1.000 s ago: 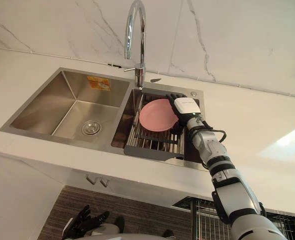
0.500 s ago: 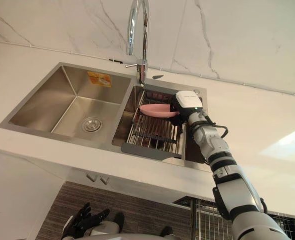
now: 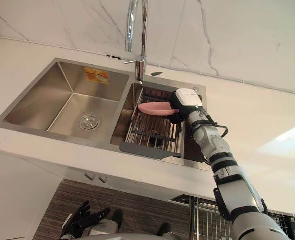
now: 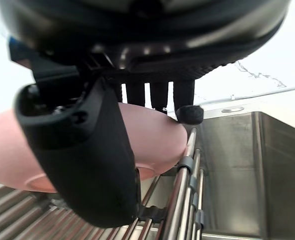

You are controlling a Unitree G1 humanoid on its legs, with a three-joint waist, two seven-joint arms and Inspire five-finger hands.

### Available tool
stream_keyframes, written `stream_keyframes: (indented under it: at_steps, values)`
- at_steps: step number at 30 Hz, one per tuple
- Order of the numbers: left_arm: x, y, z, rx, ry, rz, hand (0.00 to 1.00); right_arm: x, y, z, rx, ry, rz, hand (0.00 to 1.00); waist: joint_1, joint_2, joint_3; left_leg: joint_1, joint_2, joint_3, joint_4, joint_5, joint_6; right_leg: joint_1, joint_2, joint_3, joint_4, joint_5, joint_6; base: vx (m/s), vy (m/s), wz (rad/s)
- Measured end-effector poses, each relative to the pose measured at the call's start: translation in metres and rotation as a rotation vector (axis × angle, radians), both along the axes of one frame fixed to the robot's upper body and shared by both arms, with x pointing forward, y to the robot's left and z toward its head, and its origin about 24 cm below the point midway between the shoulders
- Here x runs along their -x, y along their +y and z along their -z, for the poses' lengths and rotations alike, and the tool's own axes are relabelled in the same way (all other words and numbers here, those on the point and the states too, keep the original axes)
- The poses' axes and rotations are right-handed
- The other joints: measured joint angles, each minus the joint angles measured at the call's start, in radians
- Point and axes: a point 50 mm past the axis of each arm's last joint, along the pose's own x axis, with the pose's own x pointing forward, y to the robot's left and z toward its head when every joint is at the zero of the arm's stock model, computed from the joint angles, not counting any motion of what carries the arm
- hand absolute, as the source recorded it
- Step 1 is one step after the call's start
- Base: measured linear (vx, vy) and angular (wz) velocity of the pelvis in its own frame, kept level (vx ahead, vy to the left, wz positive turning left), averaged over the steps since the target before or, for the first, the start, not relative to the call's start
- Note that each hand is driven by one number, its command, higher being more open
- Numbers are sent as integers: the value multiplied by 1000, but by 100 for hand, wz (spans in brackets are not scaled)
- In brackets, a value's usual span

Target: Walk over to the sink, pick up the cup, carry it to the dishwasher, place the cup inside the dishwasher, then close the dishwasher door

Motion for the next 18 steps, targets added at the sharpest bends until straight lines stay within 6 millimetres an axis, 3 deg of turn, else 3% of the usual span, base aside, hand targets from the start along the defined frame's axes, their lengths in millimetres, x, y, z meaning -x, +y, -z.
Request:
stream_keyframes:
  at_steps: [8,14,18]
  values:
    - [6,0,2,-1,22,-5,100,40,24,-15,-185,-154,-128,0,-59,2,-5,17,4,56,0,0,0,-1,0,30,6,1,2,-6,7,-11]
    - [12,0,5,-9,39,-18,100,71,29,-5,-263,-149,-171,0,-74,6,-28,20,20,110,0,-4,-5,-24,14,79,6,3,-2,-35,-8,-22]
    - [20,-1,8,-7,72,-29,100,90,25,4,-290,-136,-157,0,-99,23,-57,20,25,125,0,-10,-9,-31,20,93,3,3,-2,-6,-11,-13]
